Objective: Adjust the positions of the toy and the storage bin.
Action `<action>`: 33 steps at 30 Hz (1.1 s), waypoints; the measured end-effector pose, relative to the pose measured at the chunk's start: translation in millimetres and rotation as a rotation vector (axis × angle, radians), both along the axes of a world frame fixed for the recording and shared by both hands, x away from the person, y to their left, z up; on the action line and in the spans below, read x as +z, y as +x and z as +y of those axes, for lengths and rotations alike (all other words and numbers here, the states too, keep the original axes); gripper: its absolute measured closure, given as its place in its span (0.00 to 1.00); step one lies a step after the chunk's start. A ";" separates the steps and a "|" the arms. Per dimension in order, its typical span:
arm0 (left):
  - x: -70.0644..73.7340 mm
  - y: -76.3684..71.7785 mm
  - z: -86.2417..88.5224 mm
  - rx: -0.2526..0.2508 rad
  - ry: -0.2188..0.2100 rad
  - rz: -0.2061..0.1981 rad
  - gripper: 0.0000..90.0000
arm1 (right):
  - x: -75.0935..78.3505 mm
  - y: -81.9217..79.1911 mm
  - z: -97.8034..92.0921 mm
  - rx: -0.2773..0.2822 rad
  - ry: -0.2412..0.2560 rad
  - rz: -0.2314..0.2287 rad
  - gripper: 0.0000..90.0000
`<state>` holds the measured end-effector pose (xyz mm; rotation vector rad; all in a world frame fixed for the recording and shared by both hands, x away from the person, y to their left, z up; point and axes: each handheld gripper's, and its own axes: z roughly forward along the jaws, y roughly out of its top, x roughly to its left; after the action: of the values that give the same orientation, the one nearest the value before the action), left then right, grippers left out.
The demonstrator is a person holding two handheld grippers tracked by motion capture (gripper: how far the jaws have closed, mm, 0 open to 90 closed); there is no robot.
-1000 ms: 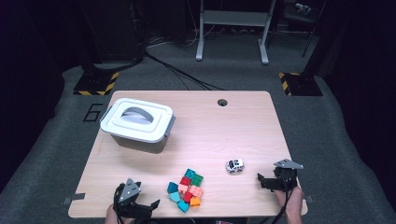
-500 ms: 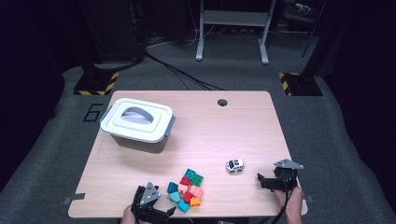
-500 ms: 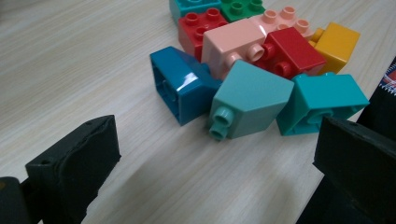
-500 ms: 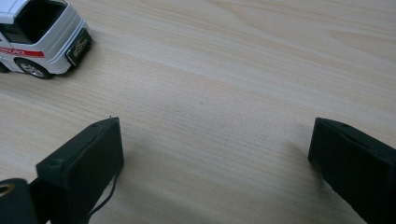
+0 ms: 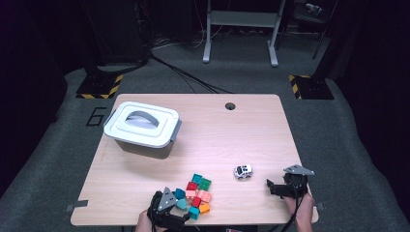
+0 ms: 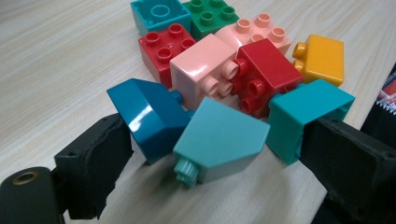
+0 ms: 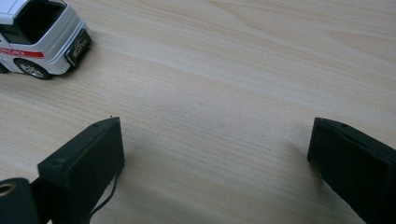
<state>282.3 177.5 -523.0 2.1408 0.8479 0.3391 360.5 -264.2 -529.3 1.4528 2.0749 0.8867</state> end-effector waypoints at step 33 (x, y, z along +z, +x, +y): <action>13.5 -0.7 7.7 0.032 -0.019 -0.030 0.05 | 0.0 -0.3 0.2 -0.002 -0.001 -0.003 0.04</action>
<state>281.6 185.3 -509.4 2.1011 0.8662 0.3770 360.2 -264.0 -529.3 1.4518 2.0706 0.8863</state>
